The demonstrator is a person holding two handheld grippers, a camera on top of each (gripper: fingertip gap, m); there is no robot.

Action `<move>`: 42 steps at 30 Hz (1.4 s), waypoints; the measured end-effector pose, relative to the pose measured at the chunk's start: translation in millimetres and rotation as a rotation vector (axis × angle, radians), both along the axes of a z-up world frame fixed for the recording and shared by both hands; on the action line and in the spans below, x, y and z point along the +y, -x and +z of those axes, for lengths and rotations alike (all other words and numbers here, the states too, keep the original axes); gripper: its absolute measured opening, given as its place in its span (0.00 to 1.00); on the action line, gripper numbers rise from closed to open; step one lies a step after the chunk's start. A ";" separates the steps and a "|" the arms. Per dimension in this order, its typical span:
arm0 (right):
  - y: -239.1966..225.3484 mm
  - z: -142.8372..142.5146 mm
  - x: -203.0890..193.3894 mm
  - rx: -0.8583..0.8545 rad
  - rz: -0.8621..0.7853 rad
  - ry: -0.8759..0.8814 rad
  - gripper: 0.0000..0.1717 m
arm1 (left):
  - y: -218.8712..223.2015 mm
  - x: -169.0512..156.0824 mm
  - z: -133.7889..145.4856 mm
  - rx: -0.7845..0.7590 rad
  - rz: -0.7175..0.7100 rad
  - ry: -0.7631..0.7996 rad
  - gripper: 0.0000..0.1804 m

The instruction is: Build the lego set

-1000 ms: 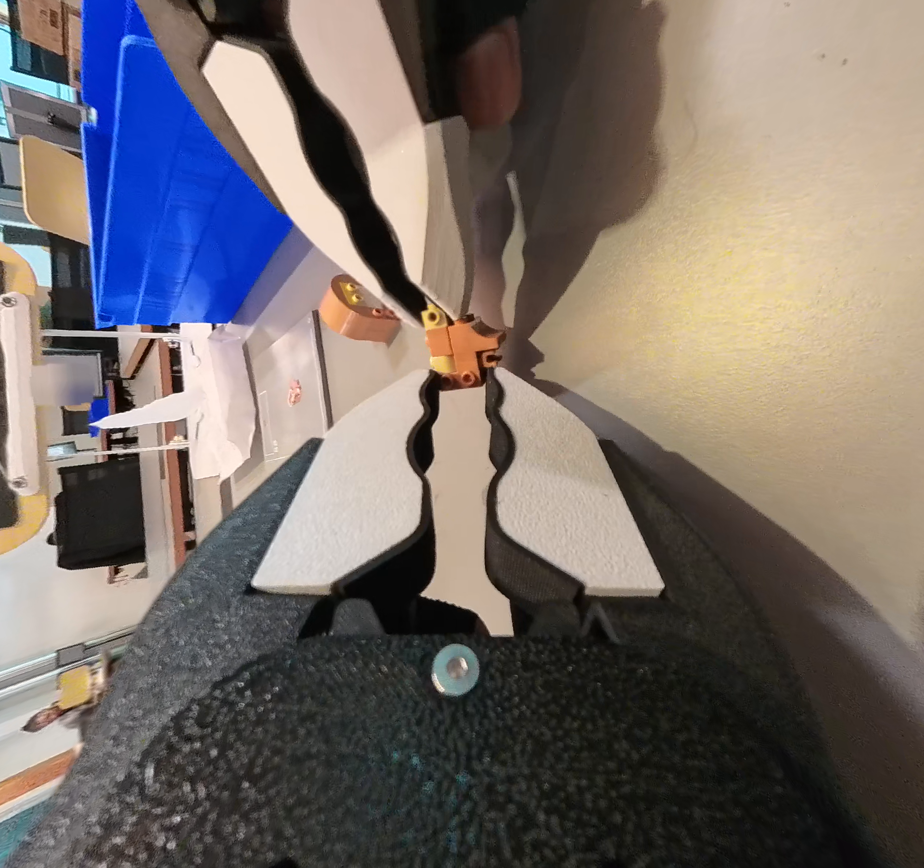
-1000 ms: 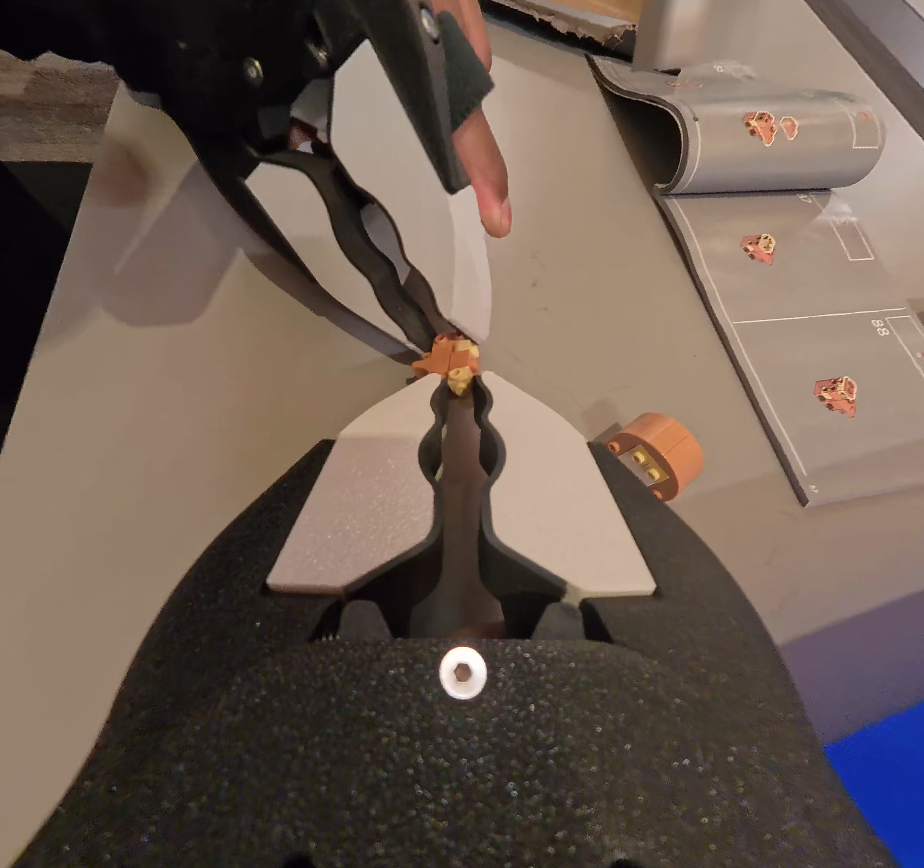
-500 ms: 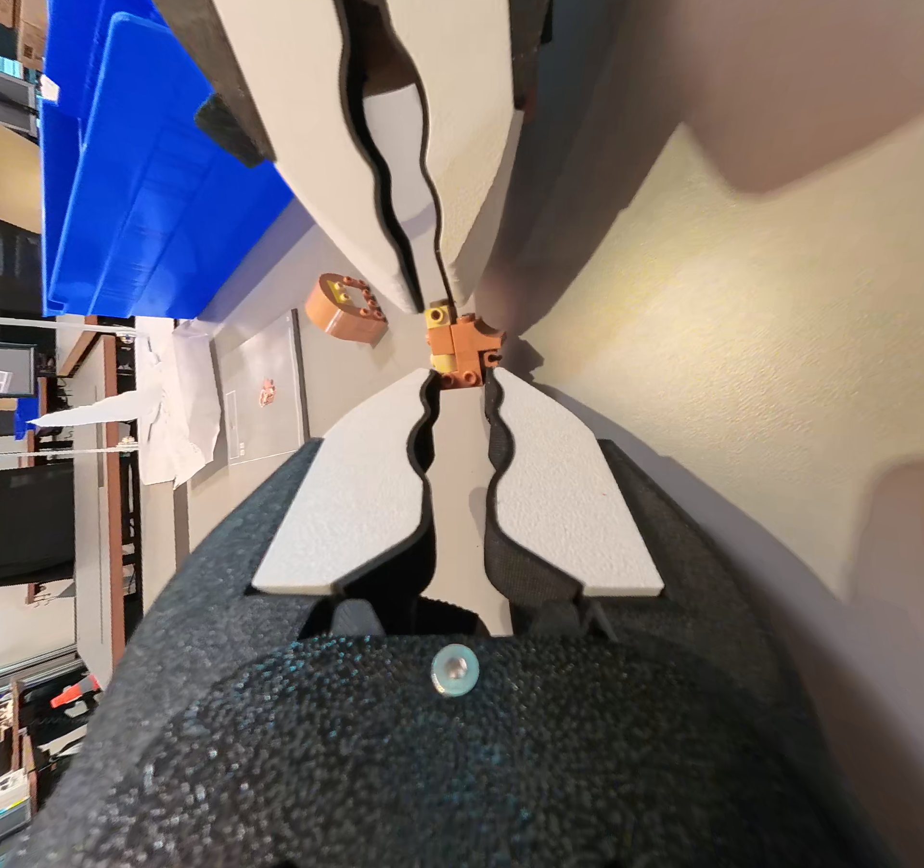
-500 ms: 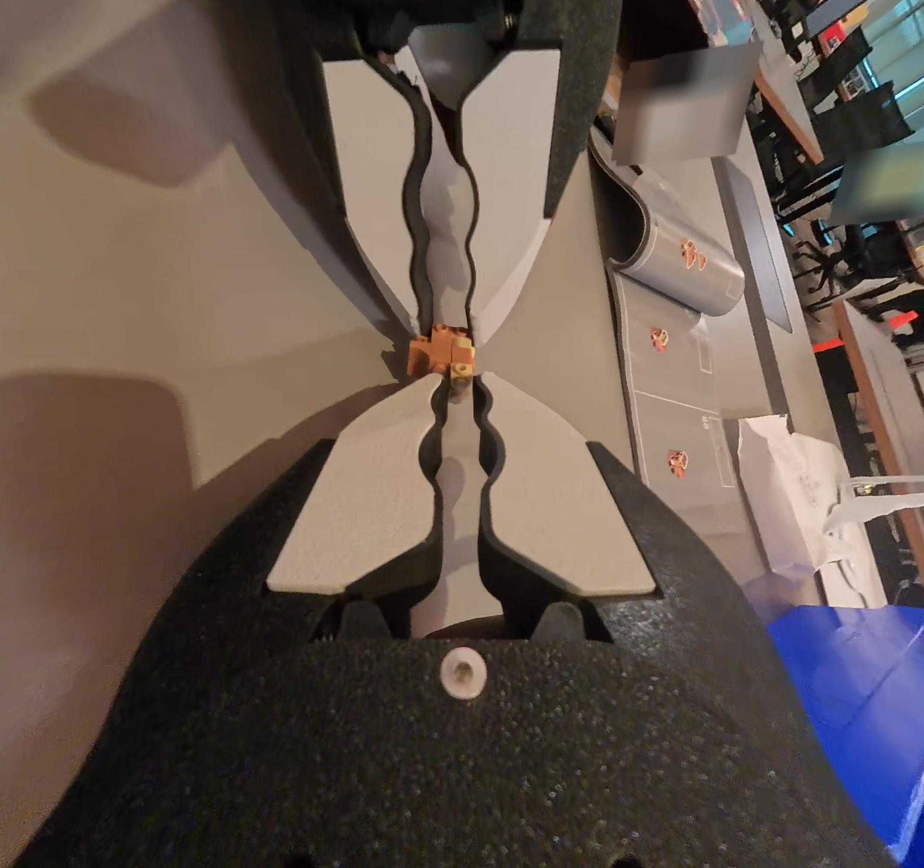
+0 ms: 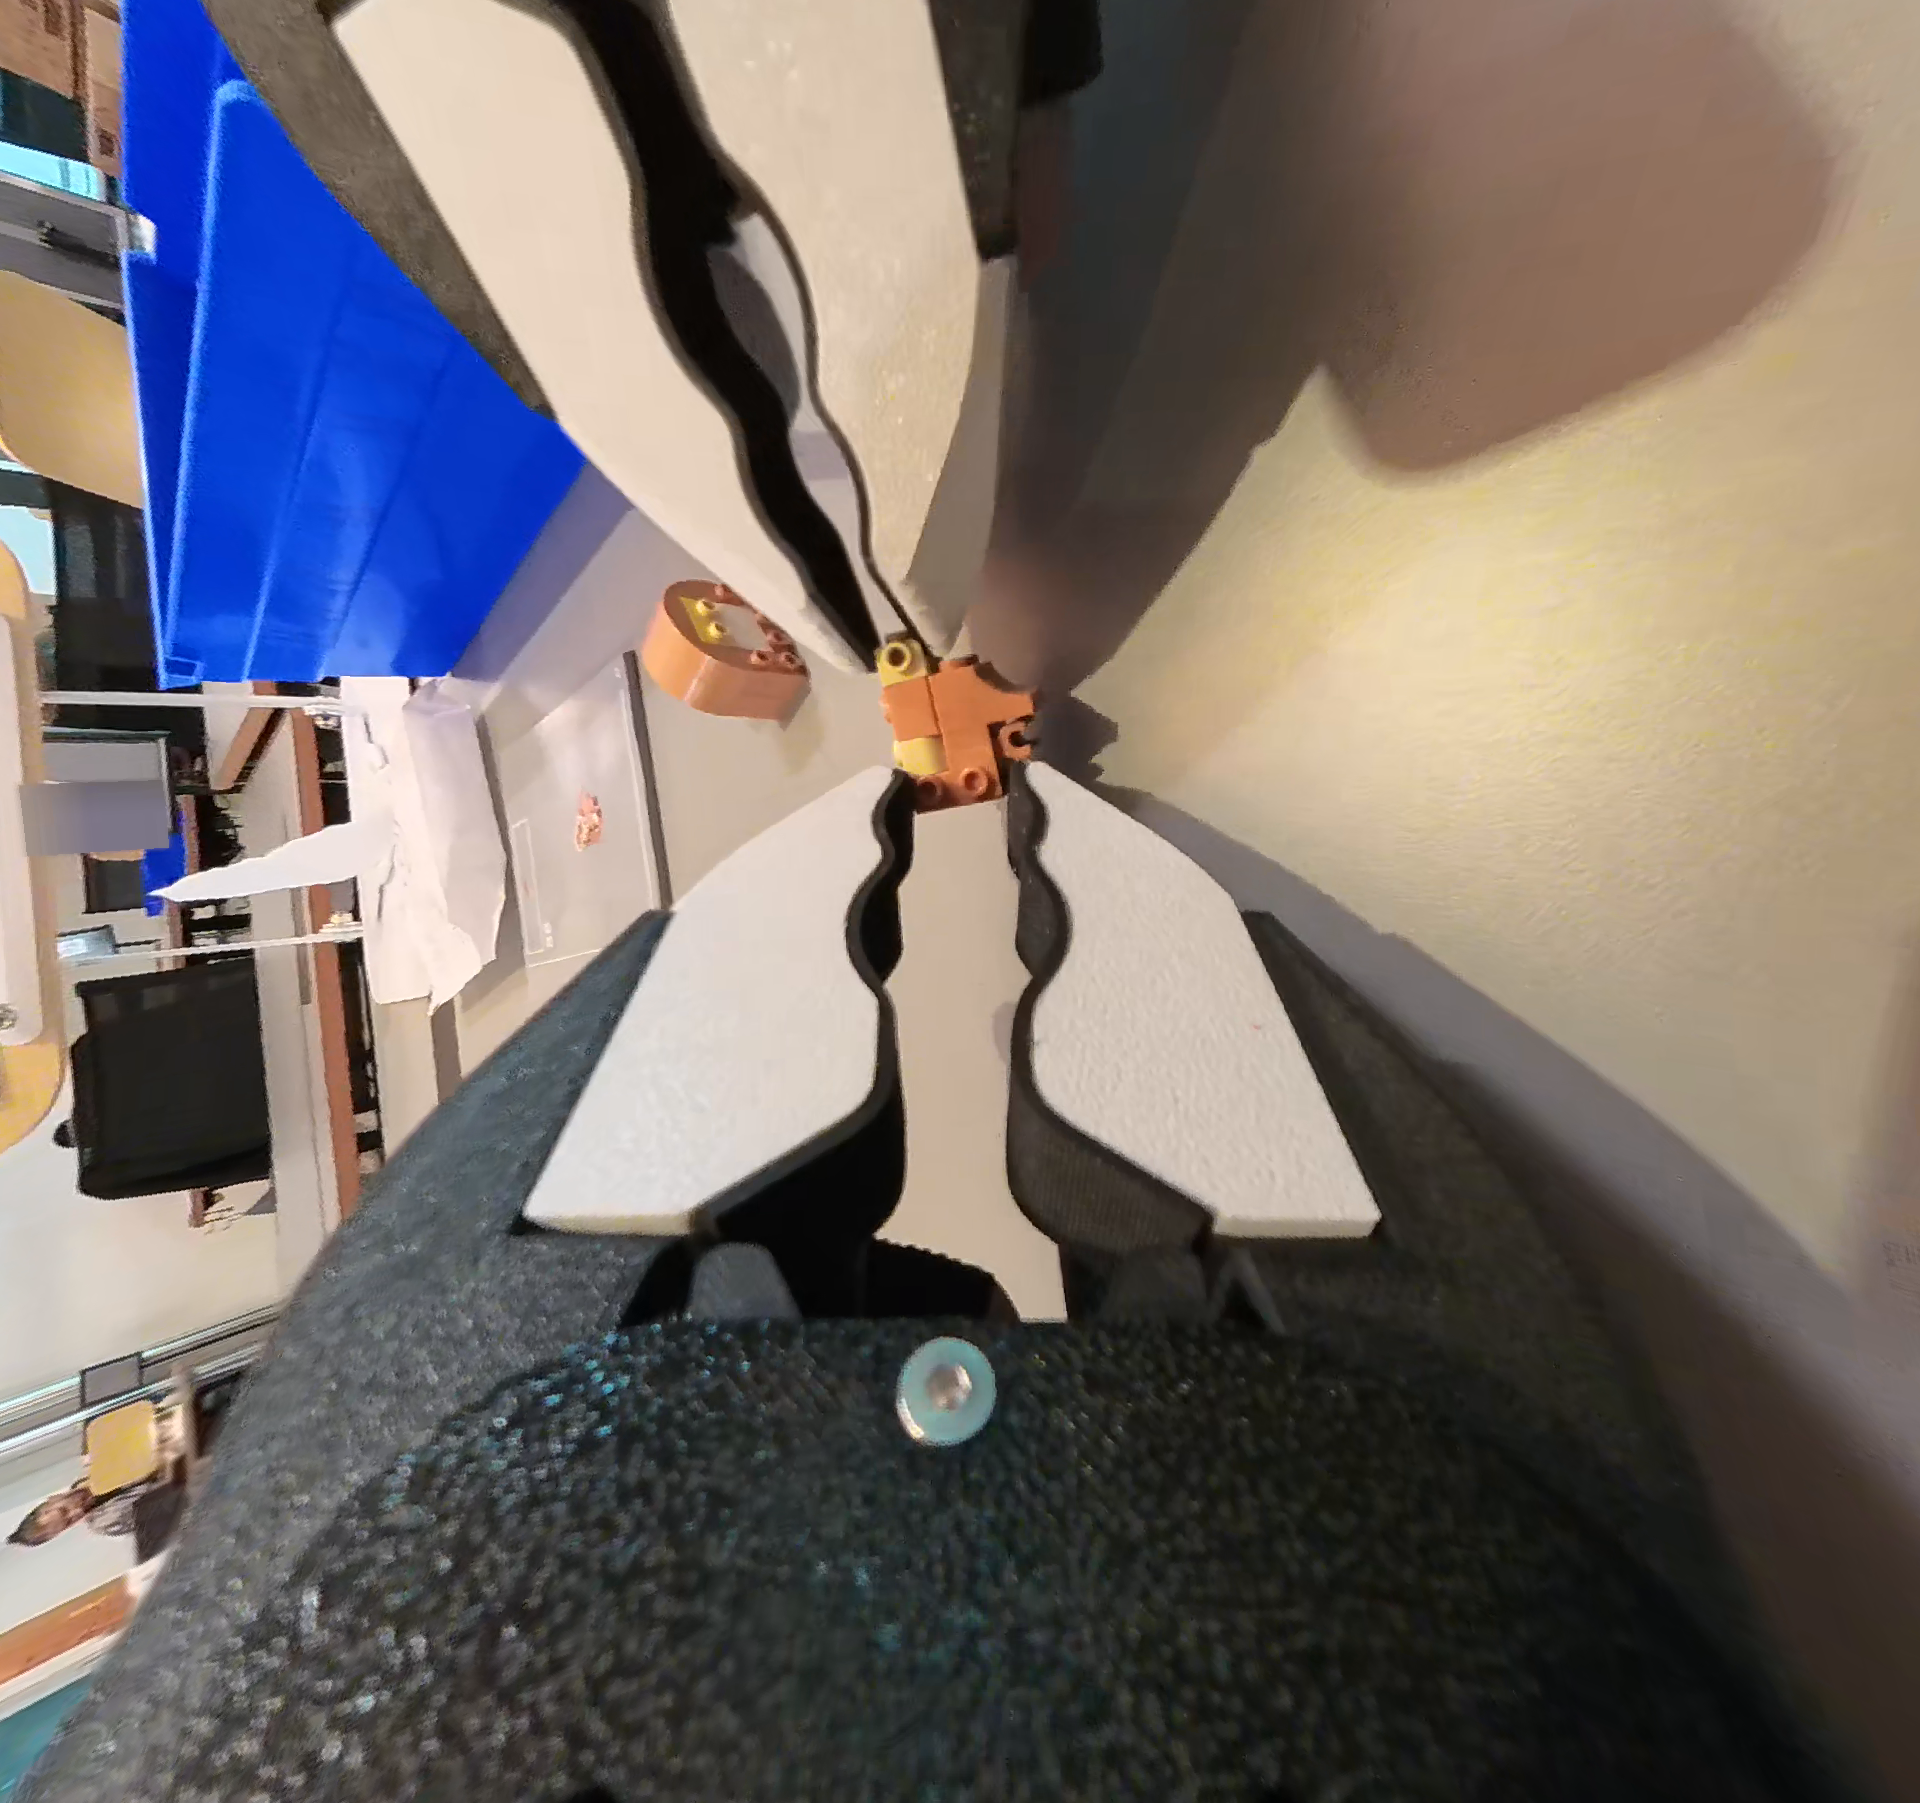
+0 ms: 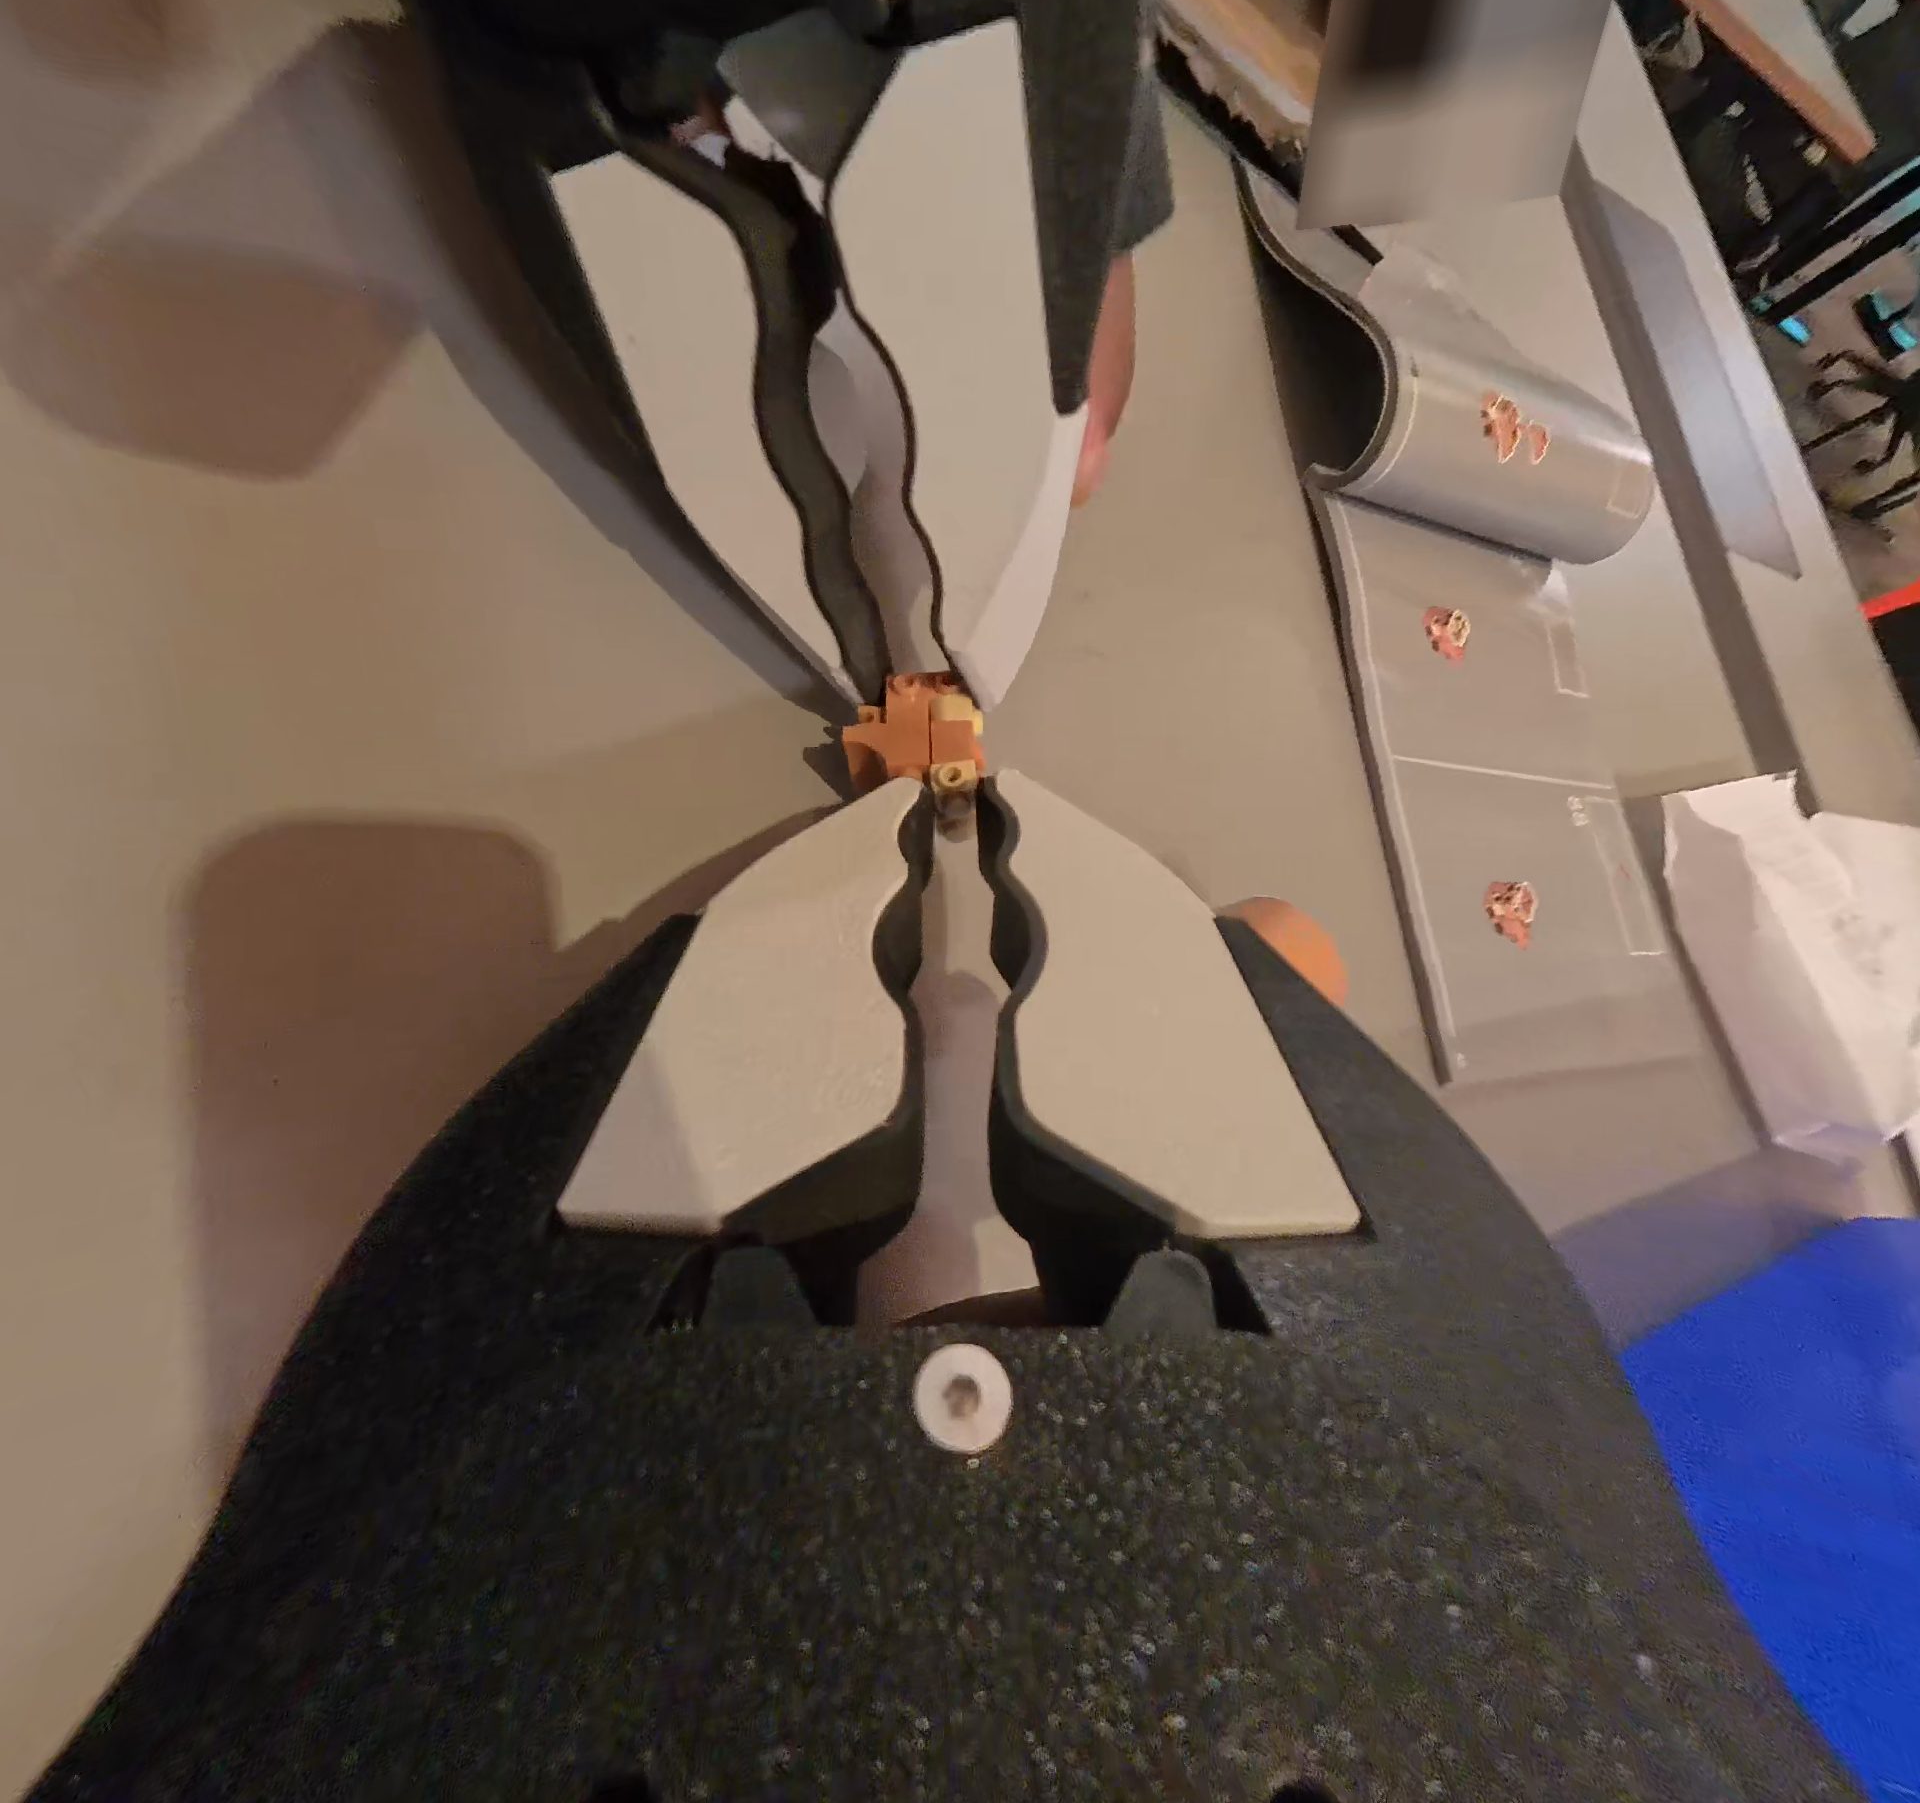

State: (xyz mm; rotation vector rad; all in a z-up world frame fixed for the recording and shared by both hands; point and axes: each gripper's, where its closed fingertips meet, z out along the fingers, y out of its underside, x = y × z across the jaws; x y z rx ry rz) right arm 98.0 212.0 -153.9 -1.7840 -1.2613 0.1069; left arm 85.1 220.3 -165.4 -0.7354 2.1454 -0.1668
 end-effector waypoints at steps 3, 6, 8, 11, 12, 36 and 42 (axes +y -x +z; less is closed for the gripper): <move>-0.2 -1.4 1.7 0.044 -0.029 0.049 0.04 | 0.3 1.2 -0.5 0.003 0.001 -0.024 0.10; -0.8 -1.9 3.4 0.093 -0.056 0.098 0.04 | 0.2 2.0 0.1 0.001 0.002 -0.046 0.10; -1.1 -2.2 4.1 0.129 -0.072 0.135 0.04 | 0.0 2.5 0.7 -0.002 0.003 -0.061 0.10; -1.3 -2.8 4.8 0.185 -0.093 0.193 0.04 | -0.1 3.3 0.8 -0.003 0.003 -0.079 0.10; -1.4 -3.0 4.9 0.204 -0.100 0.212 0.04 | -0.3 3.5 1.0 -0.004 0.003 -0.084 0.10; 2.0 4.1 1.5 0.119 -0.003 0.057 0.06 | 1.7 2.4 1.6 0.005 0.000 0.090 0.10; 5.9 1.5 -2.9 0.079 0.038 0.035 0.04 | 3.5 -1.2 0.0 0.024 -0.015 0.096 0.10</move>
